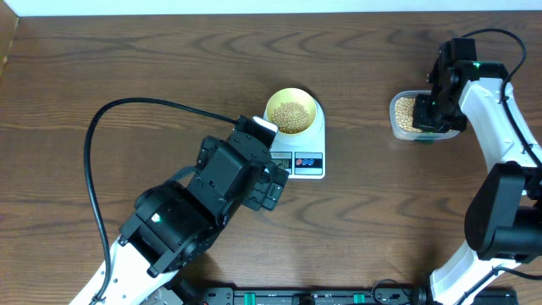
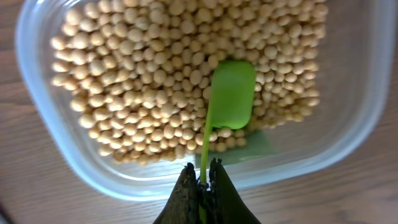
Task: Scoop item into bowl and weigh 50g on scale
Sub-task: 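Dip the scoop into the soybeans with the right gripper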
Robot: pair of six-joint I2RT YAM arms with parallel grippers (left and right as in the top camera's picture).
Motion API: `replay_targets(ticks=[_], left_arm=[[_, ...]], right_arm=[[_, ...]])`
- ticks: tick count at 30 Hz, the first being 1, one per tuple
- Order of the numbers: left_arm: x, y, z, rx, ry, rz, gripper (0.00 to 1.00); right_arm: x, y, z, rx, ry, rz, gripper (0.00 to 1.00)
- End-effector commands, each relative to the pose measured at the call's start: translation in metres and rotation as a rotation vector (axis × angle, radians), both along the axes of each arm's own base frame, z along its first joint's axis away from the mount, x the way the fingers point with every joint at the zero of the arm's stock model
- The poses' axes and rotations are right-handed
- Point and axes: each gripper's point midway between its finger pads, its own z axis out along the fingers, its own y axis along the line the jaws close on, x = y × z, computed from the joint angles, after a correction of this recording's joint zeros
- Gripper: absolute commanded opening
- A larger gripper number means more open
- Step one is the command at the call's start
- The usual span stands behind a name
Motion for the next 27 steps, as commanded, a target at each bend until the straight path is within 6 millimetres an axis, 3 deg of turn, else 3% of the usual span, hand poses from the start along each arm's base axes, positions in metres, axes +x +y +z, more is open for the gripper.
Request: replay_targets(ticks=[1, 14, 21, 27], left_arm=[[0.001, 0.002, 0.001, 0.004, -0.005, 0.010, 0.98], [0.001, 0.002, 0.001, 0.004, -0.005, 0.010, 0.98], [0.001, 0.002, 0.001, 0.004, -0.005, 0.010, 0.98], [0.001, 0.002, 0.001, 0.004, -0.005, 0.010, 0.98]], right_arm=[[-0.005, 0.020, -0.006, 0.191, 0.021, 0.011, 0.01], [0.002, -0.009, 0.006, 0.484, -0.090, -0.060, 0.01], [-0.001, -0.013, -0.004, 0.670, -0.166, -0.096, 0.01], [-0.003, -0.016, 0.002, 0.814, -0.266, -0.073, 0.01]])
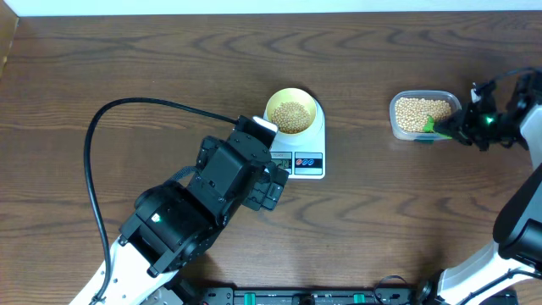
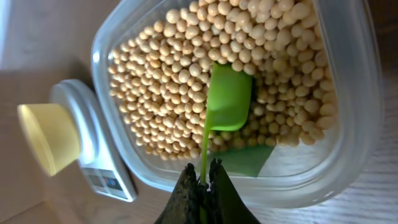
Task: Scoop item into bowl and weigh 50g on scale
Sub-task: 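Dip the scoop into the soybeans with the right gripper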
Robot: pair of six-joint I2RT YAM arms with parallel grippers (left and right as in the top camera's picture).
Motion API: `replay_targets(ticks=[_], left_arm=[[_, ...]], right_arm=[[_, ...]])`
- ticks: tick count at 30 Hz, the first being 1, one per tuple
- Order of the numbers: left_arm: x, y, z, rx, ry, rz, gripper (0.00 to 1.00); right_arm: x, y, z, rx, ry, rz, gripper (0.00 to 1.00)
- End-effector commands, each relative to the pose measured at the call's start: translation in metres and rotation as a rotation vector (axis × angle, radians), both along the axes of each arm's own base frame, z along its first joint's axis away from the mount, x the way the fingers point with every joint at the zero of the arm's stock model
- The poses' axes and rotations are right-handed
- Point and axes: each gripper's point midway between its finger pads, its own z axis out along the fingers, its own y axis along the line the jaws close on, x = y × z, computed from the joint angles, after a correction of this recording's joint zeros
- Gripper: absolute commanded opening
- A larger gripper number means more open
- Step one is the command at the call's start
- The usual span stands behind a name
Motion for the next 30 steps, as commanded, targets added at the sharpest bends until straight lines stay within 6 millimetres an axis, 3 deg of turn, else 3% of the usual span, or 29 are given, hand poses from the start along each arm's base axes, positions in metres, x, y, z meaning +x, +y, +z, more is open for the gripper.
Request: replay_targets(ticks=[1, 7, 15, 30], left_arm=[[0.001, 0.002, 0.001, 0.004, -0.005, 0.011, 0.98], [0.001, 0.002, 0.001, 0.004, -0.005, 0.011, 0.98], [0.001, 0.002, 0.001, 0.004, -0.005, 0.011, 0.98], [0.001, 0.002, 0.001, 0.004, -0.005, 0.011, 0.98]], right_arm=[[-0.001, 0.014, 0.008, 0.174, -0.102, 0.048, 0.01], [-0.005, 0.011, 0.016, 0.258, -0.189, 0.056, 0.01], [-0.015, 0.002, 0.012, 0.275, -0.218, 0.043, 0.01], [-0.012, -0.001, 0.032, 0.373, -0.312, 0.024, 0.01]])
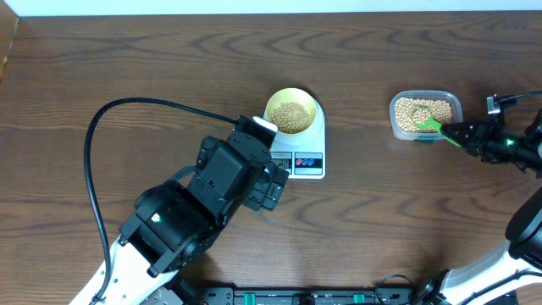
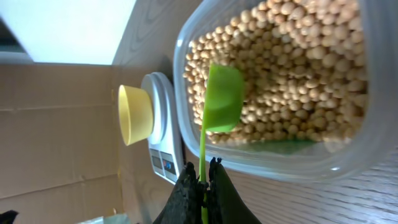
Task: Scoop item into bowl and weigh 50g on scale
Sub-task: 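Dip the scoop into the soybeans with the right gripper, then carry the filled scoop with the right gripper over the yellow bowl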
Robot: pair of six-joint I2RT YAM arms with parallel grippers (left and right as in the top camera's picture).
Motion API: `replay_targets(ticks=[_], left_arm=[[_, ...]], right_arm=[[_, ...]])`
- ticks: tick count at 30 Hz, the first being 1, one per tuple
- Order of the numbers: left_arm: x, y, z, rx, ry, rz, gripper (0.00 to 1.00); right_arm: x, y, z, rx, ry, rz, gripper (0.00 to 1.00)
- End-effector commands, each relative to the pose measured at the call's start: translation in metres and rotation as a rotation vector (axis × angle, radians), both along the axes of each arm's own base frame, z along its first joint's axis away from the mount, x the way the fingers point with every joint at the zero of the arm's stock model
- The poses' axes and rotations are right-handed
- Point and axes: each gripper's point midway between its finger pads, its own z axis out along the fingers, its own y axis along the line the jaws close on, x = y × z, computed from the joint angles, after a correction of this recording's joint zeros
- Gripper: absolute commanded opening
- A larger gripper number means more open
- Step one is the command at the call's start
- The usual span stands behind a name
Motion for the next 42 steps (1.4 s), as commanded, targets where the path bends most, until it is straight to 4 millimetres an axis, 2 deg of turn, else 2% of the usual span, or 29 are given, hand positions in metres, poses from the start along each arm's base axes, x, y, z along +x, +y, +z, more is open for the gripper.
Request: replay_targets(ticks=[1, 24, 29, 36, 42], left_arm=[[0.001, 0.002, 0.001, 0.004, -0.005, 0.010, 0.98], [0.001, 0.002, 0.001, 0.003, -0.005, 0.011, 0.98], [0.001, 0.002, 0.001, 0.004, -0.005, 0.010, 0.98], [0.001, 0.002, 0.001, 0.004, -0.005, 0.010, 0.98], [0.001, 0.002, 0.001, 0.003, -0.005, 0.011, 0.98]], right_arm=[[0.003, 0.005, 0.014, 0.077, -0.083, 0.013, 0.01], [0.009, 0.016, 0.051, 0.244, -0.233, 0.031, 0.01], [0.011, 0.038, 0.058, 0.281, -0.248, 0.086, 0.01], [0.013, 0.088, 0.068, 0.339, -0.277, 0.220, 0.01], [0.008, 0.133, 0.068, 0.351, -0.273, 0.343, 0.01]])
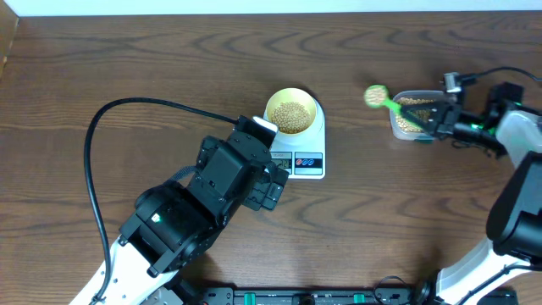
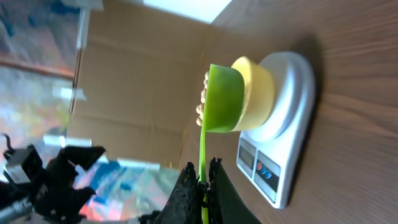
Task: Scoop item into bowl and weigh 50g on scale
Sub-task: 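Carry the filled scoop with the right gripper over the yellow bowl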
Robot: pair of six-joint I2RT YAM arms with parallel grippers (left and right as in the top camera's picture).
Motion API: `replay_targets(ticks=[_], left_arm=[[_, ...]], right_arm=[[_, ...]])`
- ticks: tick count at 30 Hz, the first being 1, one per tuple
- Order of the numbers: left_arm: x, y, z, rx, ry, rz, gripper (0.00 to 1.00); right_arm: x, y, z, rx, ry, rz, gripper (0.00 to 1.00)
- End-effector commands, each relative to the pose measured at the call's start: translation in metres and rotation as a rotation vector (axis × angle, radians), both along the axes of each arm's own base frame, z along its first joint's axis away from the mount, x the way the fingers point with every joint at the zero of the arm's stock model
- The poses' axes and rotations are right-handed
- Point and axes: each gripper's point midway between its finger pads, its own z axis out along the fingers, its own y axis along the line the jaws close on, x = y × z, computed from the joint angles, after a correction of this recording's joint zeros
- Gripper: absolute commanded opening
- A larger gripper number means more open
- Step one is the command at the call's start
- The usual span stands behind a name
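Note:
My right gripper [image 1: 434, 119] [image 2: 201, 171] is shut on the thin handle of a green scoop [image 1: 375, 95] [image 2: 222, 106]. The scoop holds soybeans and hangs in the air left of the clear bean tub [image 1: 423, 113], between the tub and the scale. A yellow bowl [image 1: 293, 111] [image 2: 256, 93] with soybeans in it sits on the white scale [image 1: 303, 152] [image 2: 285, 146]. My left gripper [image 1: 269, 191] rests beside the scale's front left corner; its fingers face away from the overhead camera, so their state is unclear.
A black cable [image 1: 127, 110] loops from the left arm across the table's left half. The left arm's bulky body [image 1: 186, 216] fills the lower left. The table's far edge runs along the top of the overhead view.
The right gripper has lifted the scoop out of the tub and moved it left; the scoop now holds beans in the air beyond the tub's left rim. The left arm has not moved.
First the scoop lay flat on the beans in the tub, gripped from above. The right wrist then stood rotated, with the scoop tilted in the beans and the arm stretched out to the right. Now the loaded scoop is clear of the tub, nearer the scale.

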Motion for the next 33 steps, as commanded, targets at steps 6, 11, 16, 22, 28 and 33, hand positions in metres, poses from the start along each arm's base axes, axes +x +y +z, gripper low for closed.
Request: replay_targets(ticks=[6, 11, 16, 22, 28, 33], left_arm=[[0.001, 0.002, 0.001, 0.004, -0.005, 0.011, 0.98], [0.001, 0.002, 0.001, 0.004, -0.005, 0.011, 0.98], [0.001, 0.002, 0.001, 0.004, -0.005, 0.011, 0.98], [0.001, 0.002, 0.001, 0.004, -0.005, 0.011, 0.98], [0.001, 0.002, 0.001, 0.004, -0.005, 0.011, 0.98], [0.001, 0.002, 0.001, 0.004, -0.005, 0.011, 0.98]], right_arm=[[-0.011, 0.059, 0.006, 0.044, -0.041, 0.163, 0.01], [-0.011, 0.083, 0.007, 0.039, -0.051, 0.227, 0.01], [-0.007, 0.104, 0.010, 0.039, -0.066, 0.282, 0.01], [-0.004, 0.127, 0.009, 0.004, -0.079, 0.320, 0.01], [0.004, 0.142, 0.009, -0.032, -0.103, 0.328, 0.01], [0.008, 0.153, 0.001, -0.093, -0.116, 0.314, 0.01]])
